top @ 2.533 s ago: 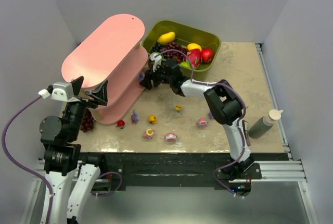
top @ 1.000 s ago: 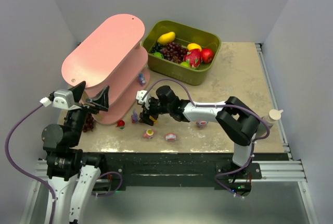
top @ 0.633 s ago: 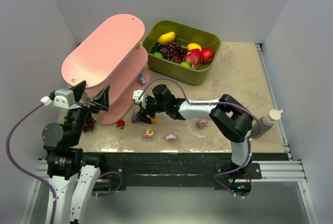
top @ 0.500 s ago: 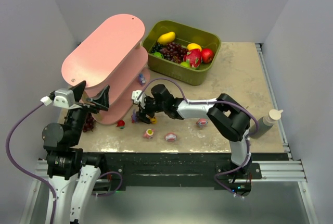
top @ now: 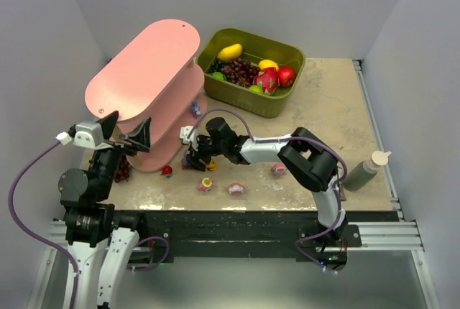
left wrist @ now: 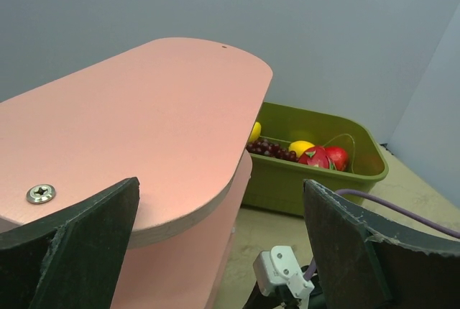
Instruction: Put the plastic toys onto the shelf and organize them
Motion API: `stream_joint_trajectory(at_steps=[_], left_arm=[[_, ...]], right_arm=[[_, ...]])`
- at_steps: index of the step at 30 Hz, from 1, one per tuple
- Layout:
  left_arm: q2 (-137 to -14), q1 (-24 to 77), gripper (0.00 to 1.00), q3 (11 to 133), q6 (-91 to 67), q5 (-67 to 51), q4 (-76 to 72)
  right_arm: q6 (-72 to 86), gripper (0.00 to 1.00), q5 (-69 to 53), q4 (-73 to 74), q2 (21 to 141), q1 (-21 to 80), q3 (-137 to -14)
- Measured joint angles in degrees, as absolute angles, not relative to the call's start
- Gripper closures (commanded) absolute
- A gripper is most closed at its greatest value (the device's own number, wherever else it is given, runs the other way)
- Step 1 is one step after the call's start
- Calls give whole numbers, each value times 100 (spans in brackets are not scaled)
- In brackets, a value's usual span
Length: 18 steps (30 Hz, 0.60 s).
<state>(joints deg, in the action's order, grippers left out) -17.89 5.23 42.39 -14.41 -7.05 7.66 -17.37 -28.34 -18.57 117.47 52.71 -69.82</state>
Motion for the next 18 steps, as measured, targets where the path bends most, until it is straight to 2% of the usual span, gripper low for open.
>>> stream_joint_trajectory(at_steps=[7, 11, 12, 14, 15, 18], left_arm=[[-1815, 489, 0, 4239, -1441, -703, 731], [-1817, 489, 0, 4239, -1441, -701, 731], [-1815, 489, 0, 4239, -1441, -701, 731], [-1817, 489, 0, 4239, -1441, -701, 731], [-1817, 489, 0, 4239, -1441, -698, 731], [-1817, 489, 0, 4239, -1441, -698, 731]], right_arm=[[-1559, 39, -2908, -2029, 11852, 5271, -7019], [-1452, 48, -2956, -2139, 11926, 5271, -7067], [-1417, 59, -2958, -2156, 11955, 5271, -7094], [-1367, 69, -2971, -2180, 11985, 5271, -7129], [-1347, 80, -2952, -2187, 11987, 5273, -7137], [-1267, 94, -2952, -2198, 11987, 5271, -7144]])
